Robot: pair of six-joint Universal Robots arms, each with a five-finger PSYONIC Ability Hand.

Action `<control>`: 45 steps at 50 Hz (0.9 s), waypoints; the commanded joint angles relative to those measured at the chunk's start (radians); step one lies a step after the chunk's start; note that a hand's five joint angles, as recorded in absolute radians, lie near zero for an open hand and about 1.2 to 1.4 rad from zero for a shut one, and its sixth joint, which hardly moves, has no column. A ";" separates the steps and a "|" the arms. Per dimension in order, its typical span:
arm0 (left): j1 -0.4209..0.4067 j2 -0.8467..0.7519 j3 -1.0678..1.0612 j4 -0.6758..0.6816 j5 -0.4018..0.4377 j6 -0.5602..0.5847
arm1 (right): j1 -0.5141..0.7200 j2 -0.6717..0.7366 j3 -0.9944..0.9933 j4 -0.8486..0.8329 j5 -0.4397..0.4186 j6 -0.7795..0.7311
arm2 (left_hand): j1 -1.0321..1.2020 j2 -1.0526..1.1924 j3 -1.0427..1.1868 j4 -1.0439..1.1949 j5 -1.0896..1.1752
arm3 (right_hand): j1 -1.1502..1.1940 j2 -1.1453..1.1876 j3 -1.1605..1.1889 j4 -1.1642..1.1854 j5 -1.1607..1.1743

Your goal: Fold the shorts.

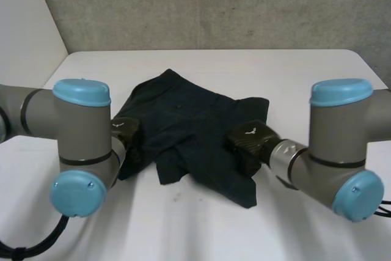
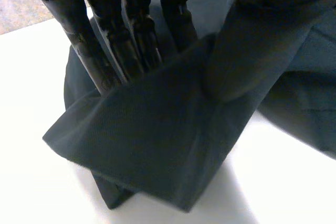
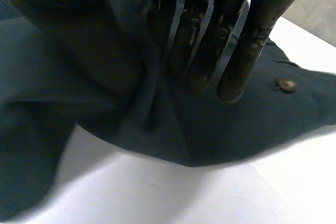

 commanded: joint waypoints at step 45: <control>0.126 0.491 -0.296 -0.018 0.019 0.104 | 0.119 -0.167 -0.020 0.103 0.117 -0.039 | -0.729 -0.730 -0.726 -0.728 -0.722 | -0.480 -0.675 -0.662 -0.659 -0.623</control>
